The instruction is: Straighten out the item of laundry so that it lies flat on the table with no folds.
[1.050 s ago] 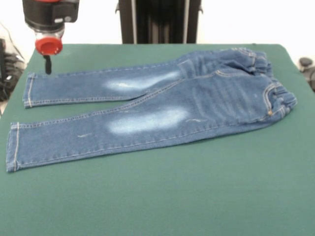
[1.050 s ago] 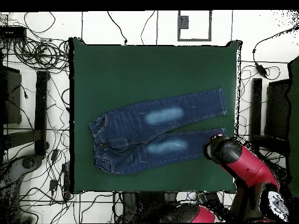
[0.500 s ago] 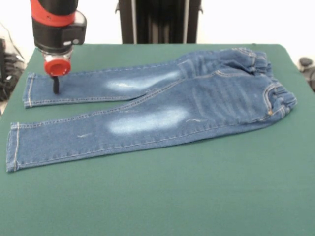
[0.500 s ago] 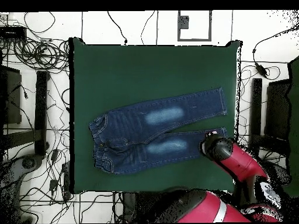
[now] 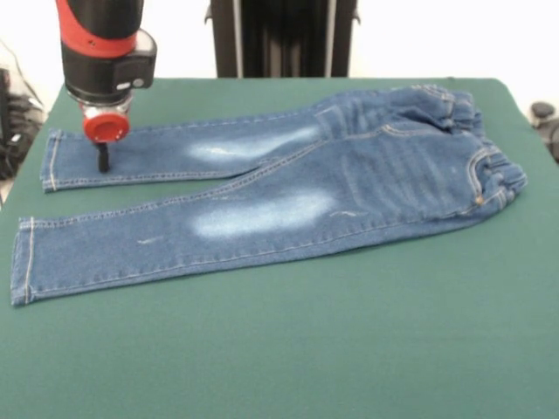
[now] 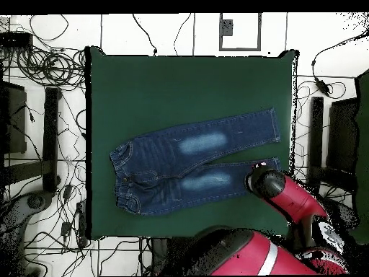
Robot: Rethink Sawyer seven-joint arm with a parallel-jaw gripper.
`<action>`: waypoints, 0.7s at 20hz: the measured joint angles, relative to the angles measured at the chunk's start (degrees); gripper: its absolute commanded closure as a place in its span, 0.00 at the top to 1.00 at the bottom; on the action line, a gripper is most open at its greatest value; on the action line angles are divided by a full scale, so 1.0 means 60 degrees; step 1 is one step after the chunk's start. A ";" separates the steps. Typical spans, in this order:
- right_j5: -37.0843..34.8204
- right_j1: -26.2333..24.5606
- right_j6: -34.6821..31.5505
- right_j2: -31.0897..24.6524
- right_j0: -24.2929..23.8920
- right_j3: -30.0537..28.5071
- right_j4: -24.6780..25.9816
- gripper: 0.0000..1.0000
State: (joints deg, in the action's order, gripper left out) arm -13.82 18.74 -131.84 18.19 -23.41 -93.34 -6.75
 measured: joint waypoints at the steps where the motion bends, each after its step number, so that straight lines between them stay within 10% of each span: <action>1: 0.0000 -0.0001 0.0000 0.0000 0.0004 0.0014 0.0052 1.00; 2: 0.0002 -0.0003 0.0000 0.0000 0.0011 0.0036 0.0149 1.00; 3: 0.0006 -0.0015 0.0000 0.0000 0.0048 0.0125 0.0320 0.00; 14: 0.0006 -0.0228 0.0000 0.0205 0.0325 0.0399 0.0439 0.00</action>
State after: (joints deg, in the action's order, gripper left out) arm -13.78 17.37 -131.84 19.42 -21.46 -90.95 -4.12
